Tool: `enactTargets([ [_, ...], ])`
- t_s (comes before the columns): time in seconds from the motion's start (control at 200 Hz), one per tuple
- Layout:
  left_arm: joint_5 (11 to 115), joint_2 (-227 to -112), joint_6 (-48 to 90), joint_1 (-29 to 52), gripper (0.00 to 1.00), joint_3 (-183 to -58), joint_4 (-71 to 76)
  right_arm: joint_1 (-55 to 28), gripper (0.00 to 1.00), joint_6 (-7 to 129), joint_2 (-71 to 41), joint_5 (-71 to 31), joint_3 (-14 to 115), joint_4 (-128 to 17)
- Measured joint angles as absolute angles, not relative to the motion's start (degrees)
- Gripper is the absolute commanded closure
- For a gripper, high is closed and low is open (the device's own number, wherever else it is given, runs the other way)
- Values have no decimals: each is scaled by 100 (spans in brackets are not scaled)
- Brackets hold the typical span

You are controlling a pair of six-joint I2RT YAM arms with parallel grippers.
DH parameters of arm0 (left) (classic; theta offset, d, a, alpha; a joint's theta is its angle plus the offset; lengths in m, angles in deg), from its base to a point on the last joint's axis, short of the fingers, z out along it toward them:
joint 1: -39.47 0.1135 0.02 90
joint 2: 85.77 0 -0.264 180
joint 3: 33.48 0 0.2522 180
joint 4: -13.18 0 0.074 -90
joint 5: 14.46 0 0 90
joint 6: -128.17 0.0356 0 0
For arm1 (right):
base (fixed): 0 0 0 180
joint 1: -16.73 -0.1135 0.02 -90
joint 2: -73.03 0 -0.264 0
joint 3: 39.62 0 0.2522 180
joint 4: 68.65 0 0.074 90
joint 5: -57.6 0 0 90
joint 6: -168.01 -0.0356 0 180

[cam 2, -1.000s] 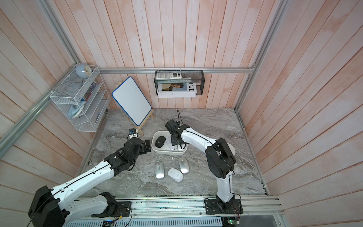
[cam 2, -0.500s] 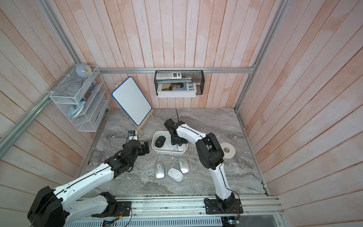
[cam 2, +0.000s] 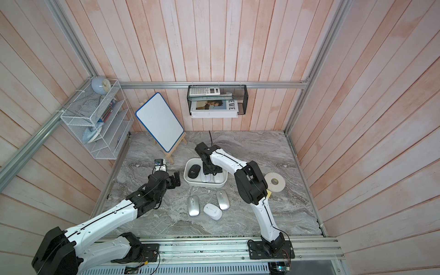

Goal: Take out the mouse from the storage box
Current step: Pick up the mouse from the storage box.

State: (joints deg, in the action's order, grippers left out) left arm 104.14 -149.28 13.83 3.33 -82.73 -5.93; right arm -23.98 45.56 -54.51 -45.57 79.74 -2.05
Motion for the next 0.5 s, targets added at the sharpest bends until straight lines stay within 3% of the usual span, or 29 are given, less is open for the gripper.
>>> enactTargets([
  [0.5,10412,-14928,1400,333,0,-8183,-505,-2297,29,4521,-5285,-4524,7622,-96],
])
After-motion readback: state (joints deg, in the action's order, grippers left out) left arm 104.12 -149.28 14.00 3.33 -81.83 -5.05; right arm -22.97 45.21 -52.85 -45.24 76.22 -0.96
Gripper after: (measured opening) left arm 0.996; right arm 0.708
